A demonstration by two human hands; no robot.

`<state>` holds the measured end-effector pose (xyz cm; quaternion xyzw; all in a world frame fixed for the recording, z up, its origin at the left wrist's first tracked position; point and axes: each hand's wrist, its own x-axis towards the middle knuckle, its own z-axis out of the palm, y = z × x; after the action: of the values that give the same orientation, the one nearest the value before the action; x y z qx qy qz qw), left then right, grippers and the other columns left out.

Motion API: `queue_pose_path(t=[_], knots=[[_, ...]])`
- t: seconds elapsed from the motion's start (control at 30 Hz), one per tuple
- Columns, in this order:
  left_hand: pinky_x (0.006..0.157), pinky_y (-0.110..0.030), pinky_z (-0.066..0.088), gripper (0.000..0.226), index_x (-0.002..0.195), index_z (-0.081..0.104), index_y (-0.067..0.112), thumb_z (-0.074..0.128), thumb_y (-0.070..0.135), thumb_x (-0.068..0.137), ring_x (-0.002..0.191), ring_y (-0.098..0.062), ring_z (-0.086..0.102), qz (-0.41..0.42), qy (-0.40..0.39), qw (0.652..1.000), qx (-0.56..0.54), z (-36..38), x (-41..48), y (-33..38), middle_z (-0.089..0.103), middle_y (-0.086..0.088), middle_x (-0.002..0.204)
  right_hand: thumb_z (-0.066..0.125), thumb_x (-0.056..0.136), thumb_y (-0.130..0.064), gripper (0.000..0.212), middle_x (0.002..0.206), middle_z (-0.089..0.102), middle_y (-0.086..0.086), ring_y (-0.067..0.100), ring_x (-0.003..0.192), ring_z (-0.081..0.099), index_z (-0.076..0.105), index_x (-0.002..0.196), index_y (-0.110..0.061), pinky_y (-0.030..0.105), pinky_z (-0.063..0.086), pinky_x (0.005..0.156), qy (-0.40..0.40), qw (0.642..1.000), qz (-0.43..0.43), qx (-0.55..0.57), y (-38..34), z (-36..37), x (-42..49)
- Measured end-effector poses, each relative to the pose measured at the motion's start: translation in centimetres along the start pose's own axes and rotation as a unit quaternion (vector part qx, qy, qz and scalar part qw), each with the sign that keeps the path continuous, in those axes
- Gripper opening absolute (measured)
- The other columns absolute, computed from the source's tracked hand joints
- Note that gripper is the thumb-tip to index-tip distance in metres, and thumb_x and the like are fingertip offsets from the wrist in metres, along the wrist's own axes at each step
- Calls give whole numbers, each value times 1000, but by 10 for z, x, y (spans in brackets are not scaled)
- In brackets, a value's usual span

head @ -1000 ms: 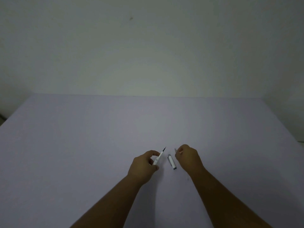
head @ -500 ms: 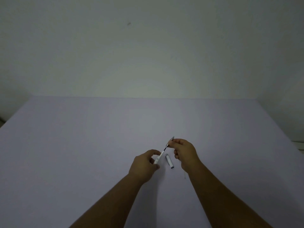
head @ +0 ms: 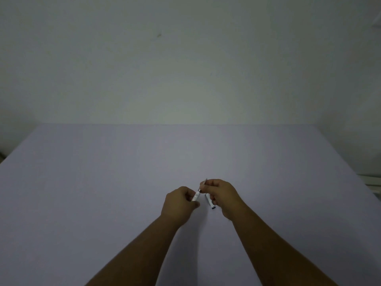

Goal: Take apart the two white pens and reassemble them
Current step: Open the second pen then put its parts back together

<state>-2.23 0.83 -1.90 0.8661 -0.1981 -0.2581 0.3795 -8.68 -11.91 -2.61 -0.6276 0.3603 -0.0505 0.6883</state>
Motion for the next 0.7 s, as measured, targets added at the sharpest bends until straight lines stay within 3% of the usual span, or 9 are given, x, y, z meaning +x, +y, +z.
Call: queue_pose_path(t=[0.33,0.47,0.53,0.63,0.7], knots=[[56,-12,38,13,87,65,16,74,14,78,76,-12,57,11,6,1000,17,-5,-11,10,63,4,83,71,79,-28,16,63,51,0,13,48,35,61,75,-16,28,33,51,-4,999,24,-44,-5,1,-4],[56,-12,38,13,87,65,15,74,15,78,76,-13,57,21,5,1000,20,-6,-17,15,63,4,82,70,77,-45,37,72,55,-1,11,64,49,59,86,-11,28,42,63,31,994,22,-105,-8,5,-8],[56,-13,38,15,91,68,13,75,15,78,74,-11,56,25,6,1000,14,-8,-19,18,62,5,80,66,78,-52,41,79,58,1,12,64,49,60,87,-12,28,42,62,18,996,28,-85,-8,4,-10],[56,-14,38,15,91,67,14,75,14,78,68,-9,54,18,7,1000,-1,-10,-20,22,58,10,72,67,81,-37,19,81,57,9,12,54,40,67,81,-18,27,34,55,-11,1000,17,5,-10,1,-14],[57,-14,40,14,86,64,17,74,13,78,68,-9,54,15,4,1000,-8,-11,-22,25,56,11,70,69,81,-33,18,73,57,5,13,55,42,63,73,-18,26,36,56,9,1000,9,-15,-13,1,-17]])
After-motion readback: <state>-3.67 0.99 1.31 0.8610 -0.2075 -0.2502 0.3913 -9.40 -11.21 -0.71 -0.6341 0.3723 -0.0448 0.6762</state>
